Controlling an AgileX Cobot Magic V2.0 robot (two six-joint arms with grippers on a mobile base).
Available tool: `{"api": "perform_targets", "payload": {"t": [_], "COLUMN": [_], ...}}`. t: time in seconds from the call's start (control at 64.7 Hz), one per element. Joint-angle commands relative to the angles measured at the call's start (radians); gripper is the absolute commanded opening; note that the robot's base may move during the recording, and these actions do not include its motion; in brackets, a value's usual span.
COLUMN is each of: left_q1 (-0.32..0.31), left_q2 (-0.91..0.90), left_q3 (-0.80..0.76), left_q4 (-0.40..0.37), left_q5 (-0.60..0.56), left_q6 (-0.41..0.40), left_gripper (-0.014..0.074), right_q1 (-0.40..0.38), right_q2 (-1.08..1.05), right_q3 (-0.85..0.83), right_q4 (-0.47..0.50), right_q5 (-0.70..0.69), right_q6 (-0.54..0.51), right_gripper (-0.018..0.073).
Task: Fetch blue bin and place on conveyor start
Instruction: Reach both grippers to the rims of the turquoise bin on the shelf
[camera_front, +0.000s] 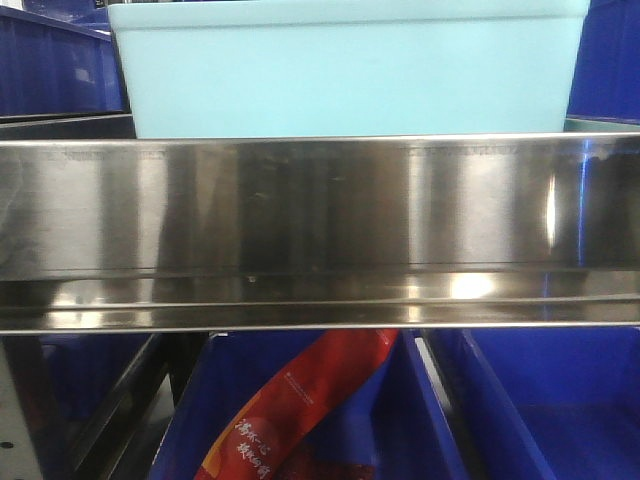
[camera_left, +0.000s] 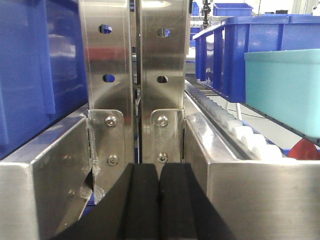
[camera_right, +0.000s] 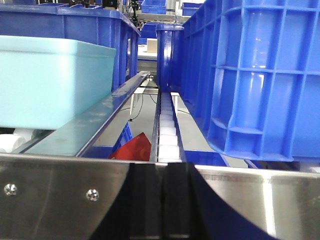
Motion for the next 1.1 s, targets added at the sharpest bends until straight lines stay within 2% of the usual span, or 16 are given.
{"api": "perform_targets", "payload": {"t": [0.0, 0.695, 0.942, 1.019, 1.081], "left_q1": [0.005, 0.004, 0.005, 0.005, 0.005], "left_q2": [-0.003, -0.003, -0.003, -0.003, -0.003], "left_q3": [-0.004, -0.004, -0.024, -0.103, -0.185], "left_q4": [-0.005, -0.005, -0.031, -0.031, -0.020], "left_q5": [-0.017, -0.107, -0.170, -0.120, -0.045], "left_q6": [0.002, 0.002, 0.002, 0.002, 0.002], "left_gripper": [-0.0111, -0.0111, -0.0111, -0.0111, -0.0106], "right_q1": [-0.002, -0.002, -0.002, -0.002, -0.002], "right_q2": [-0.003, -0.003, -0.003, -0.003, -0.003], "right_q3": [0.000, 0.000, 0.000, -0.074, -0.154], "right_q4": [0.001, 0.001, 0.010, 0.028, 0.028], "right_q5": [-0.030, -0.052, -0.187, -0.110, 0.026], "right_q6": [-0.006, -0.006, 0.006, 0.011, 0.011], "right_gripper": [-0.0162, -0.0162, -0.0162, -0.0162, -0.0162]}}
